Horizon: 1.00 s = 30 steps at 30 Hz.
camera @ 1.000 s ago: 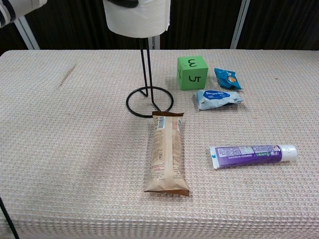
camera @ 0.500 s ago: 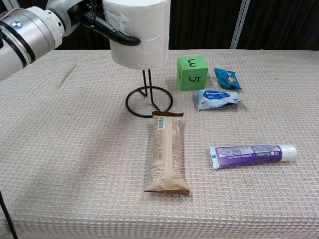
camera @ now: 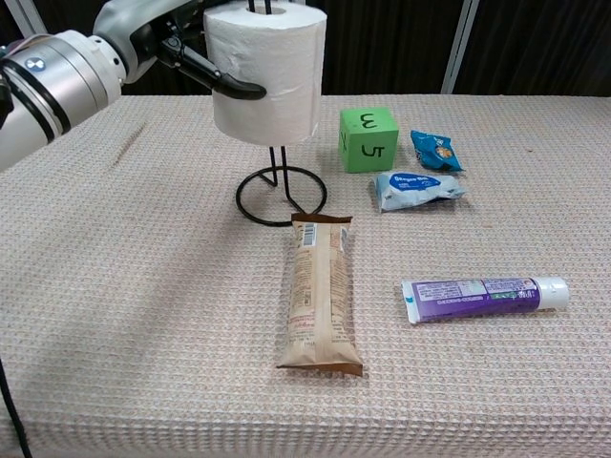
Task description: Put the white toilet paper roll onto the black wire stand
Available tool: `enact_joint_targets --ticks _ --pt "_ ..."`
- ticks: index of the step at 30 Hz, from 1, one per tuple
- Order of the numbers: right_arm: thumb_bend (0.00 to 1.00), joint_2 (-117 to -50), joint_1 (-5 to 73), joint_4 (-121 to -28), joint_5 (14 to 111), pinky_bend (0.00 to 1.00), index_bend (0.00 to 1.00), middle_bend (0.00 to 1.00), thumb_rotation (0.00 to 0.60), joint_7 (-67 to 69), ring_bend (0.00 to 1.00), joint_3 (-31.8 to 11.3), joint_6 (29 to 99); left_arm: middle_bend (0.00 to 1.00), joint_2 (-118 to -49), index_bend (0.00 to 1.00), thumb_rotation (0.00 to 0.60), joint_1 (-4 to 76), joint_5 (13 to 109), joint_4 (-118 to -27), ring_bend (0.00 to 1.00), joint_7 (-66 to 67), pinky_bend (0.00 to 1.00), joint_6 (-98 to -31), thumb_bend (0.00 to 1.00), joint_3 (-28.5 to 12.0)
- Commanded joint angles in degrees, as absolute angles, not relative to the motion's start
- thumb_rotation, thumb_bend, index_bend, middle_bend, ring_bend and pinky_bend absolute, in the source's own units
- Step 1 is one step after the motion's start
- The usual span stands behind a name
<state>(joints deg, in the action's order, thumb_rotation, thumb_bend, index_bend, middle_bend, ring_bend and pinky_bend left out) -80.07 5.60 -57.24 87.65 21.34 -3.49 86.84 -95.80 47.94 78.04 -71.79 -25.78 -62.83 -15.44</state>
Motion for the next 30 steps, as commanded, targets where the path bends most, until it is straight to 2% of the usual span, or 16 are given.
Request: enact_joint_targets --ticks 1,8,12,17,21,25,30 --pt "0.39 -80.07 5.60 -57.35 87.58 0.00 0.00 0.00 0.600 21.23 0.00 -3.51 86.72 0.00 -95.95 0.00 0.600 47.73 78.55 -71.63 0.06 -26.21 0.21 -63.32 0.14 -15.51" --pt "0.39 -79.88 5.62 -57.89 87.79 0.00 0.00 0.00 0.600 20.97 0.00 -3.58 87.10 0.00 -94.07 0.00 0.600 46.44 79.71 -74.16 0.06 -26.31 0.21 -65.18 0.14 -15.35" --pt "0.39 -79.36 5.52 -58.64 88.00 0.00 0.00 0.00 0.600 20.87 0.00 -3.79 87.92 0.00 -88.75 0.00 0.600 42.73 82.39 -79.19 0.06 -23.83 0.21 -70.52 0.14 -14.07" --pt "0.39 -78.52 5.10 -59.39 88.29 0.00 0.00 0.00 0.600 20.77 0.00 -3.87 89.15 0.00 -77.37 0.00 0.600 33.67 88.32 -85.46 0.06 -16.82 0.21 -80.56 0.13 -8.26" --pt "0.38 -77.70 4.75 -60.51 88.83 0.00 0.00 0.00 0.600 19.53 0.00 -3.49 89.78 0.01 -69.67 0.02 0.599 24.24 92.91 -85.12 0.06 -8.33 0.21 -88.66 0.12 -0.77" --pt "0.34 -75.43 3.95 -65.40 87.28 0.00 0.00 0.00 0.600 13.27 0.00 -2.39 86.85 0.01 -67.68 0.04 0.519 16.24 93.92 -80.85 0.06 0.40 0.22 -93.35 0.12 4.64" --pt "0.32 -72.12 2.97 -73.59 84.32 0.00 0.00 0.00 0.600 3.24 0.00 -1.66 83.75 0.01 -68.89 0.04 0.431 9.15 90.90 -77.19 0.06 -0.05 0.22 -95.32 0.11 7.18"
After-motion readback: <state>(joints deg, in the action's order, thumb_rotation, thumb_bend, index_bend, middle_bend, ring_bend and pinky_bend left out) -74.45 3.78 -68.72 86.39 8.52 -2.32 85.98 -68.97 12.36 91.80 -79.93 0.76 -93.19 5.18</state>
